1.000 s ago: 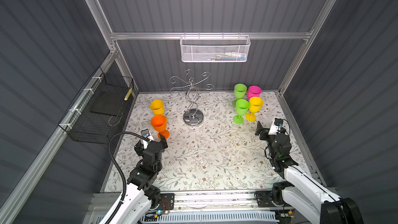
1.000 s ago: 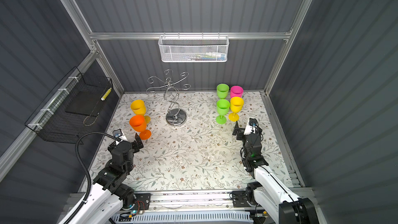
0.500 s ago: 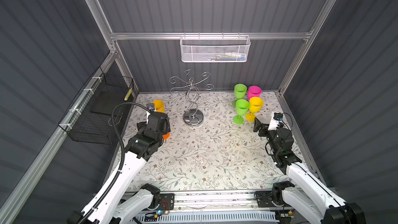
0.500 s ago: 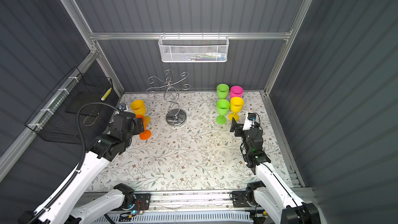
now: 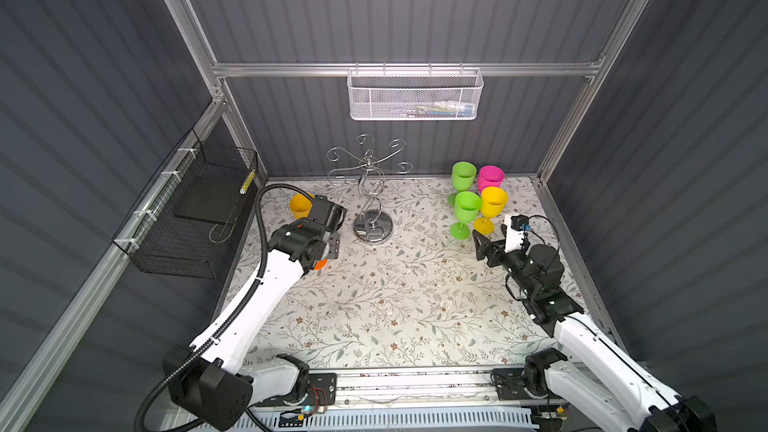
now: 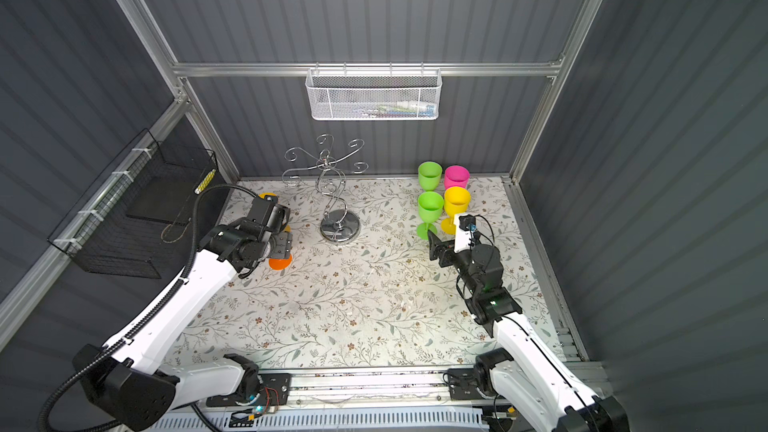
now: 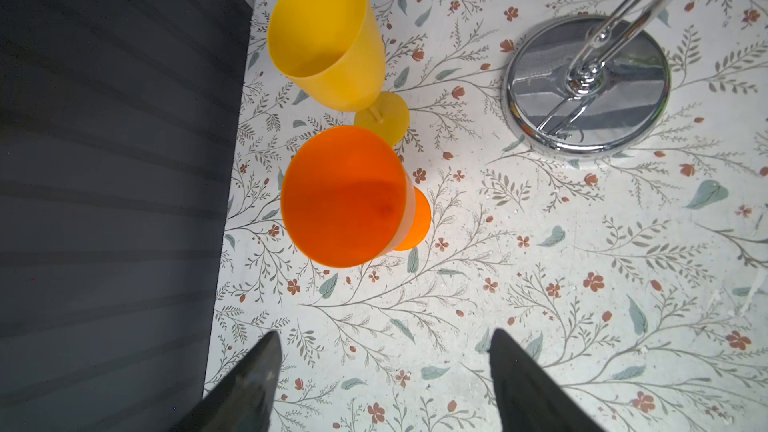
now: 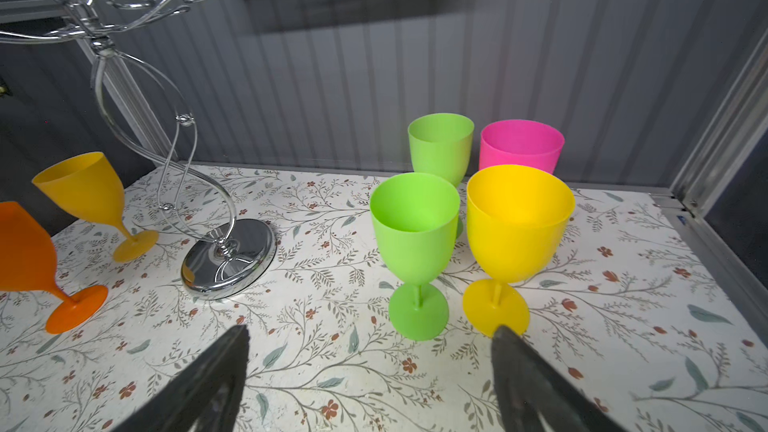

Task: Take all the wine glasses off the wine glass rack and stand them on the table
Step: 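Lower the left gripper over the orange glass lying on its side, then close the left gripper on the rim of the orange glass bowl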

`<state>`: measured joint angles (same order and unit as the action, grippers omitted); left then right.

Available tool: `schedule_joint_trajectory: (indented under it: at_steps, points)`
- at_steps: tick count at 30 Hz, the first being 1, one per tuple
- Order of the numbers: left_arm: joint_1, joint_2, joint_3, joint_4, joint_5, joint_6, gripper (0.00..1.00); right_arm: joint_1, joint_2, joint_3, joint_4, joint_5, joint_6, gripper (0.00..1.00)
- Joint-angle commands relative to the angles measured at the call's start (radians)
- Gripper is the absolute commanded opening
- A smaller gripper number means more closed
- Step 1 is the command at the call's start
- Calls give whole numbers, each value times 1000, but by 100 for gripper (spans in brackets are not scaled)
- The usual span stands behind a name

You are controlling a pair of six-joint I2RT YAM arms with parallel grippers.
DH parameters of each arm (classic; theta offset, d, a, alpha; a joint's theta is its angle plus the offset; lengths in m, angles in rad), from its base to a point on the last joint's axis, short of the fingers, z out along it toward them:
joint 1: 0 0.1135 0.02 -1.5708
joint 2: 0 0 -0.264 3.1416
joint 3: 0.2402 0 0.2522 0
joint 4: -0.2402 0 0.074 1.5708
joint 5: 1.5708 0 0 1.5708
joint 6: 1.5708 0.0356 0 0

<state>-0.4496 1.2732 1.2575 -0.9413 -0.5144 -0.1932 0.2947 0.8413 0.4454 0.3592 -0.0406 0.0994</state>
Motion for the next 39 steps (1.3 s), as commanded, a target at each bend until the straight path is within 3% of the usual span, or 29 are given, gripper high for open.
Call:
schedule_joint_trajectory:
  at_steps: [1, 15, 28, 39]
  points:
    - [12, 29, 13, 19, 49, 61, 77, 16, -16, 28, -11, -26, -24, 90]
    - [83, 138, -10, 128, 127, 143, 65, 70, -1, 31, -7, -41, -47, 89]
    - [124, 171, -46, 136, 184, 143, 38, 83, 24, 32, 4, -49, -53, 89]
    - [126, 160, -38, 121, 171, 136, 2, 89, 28, 32, 7, -49, -58, 89]
